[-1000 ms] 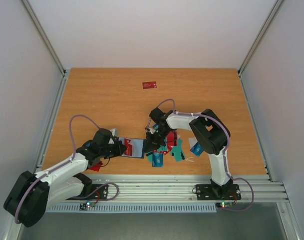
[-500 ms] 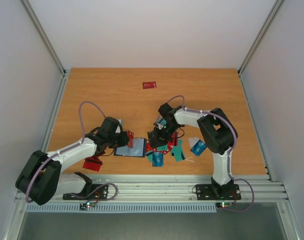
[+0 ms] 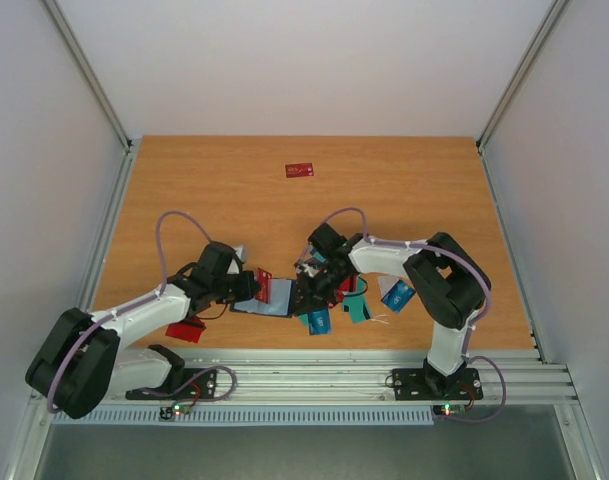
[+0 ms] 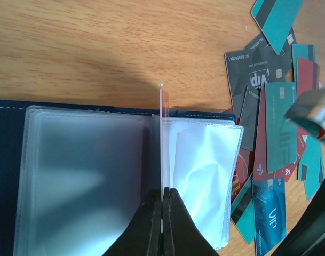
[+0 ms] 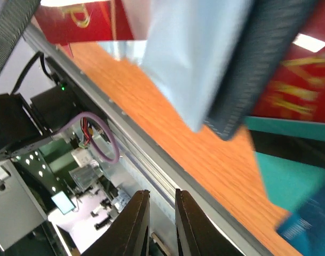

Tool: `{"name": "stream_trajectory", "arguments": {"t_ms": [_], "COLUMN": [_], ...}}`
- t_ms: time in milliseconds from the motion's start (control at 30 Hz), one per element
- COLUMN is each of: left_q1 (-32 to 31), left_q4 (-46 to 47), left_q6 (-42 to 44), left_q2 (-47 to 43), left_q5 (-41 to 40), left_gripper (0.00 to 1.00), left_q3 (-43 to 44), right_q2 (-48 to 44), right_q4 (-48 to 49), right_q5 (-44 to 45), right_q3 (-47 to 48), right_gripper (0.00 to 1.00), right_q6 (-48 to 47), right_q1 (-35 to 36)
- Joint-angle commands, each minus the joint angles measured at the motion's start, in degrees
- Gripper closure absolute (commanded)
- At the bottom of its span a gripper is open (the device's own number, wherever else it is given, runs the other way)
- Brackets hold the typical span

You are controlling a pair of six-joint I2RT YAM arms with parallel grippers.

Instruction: Put the credit cards into the card holder

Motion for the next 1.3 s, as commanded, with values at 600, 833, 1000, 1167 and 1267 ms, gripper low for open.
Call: {"name": "stream_trajectory", "arguments": {"t_ms": [600, 833, 1000, 1167, 1267], "left_q1": [-0.14, -0.08, 0.05, 1.59, 4.13], "left_q4": [4.03, 11.27, 17.81, 23.00, 27.65], "left_q6": [0.74, 3.20, 3.68, 4.84, 4.63], "left_q2": [4.15, 4.48, 7.15, 12.00, 14.48], "left_q5": [0.35, 0.25, 3.05, 5.85, 8.49], "left_gripper": [1.00, 1.00, 0.99, 1.00, 1.00], "left_q3": [0.48, -1.71, -2.37, -1.96, -2.72], "right_q2": [11.41, 13.42, 13.96, 14.06, 14.27], "right_q4": [-0.68, -6.38, -8.84, -12.04, -13.45], "right_q5": [16.70, 16.48, 14.46, 13.14, 12.74], "right_q3": [4.12, 7.16, 8.11, 9.18, 9.86], "right_gripper": [0.89, 0.89, 0.89, 0.89, 0.89], "right_q6": [2.33, -3.64, -8.72, -12.04, -12.73], "right_q1": [2.08, -0.64, -0.96, -0.93, -0.97]}}
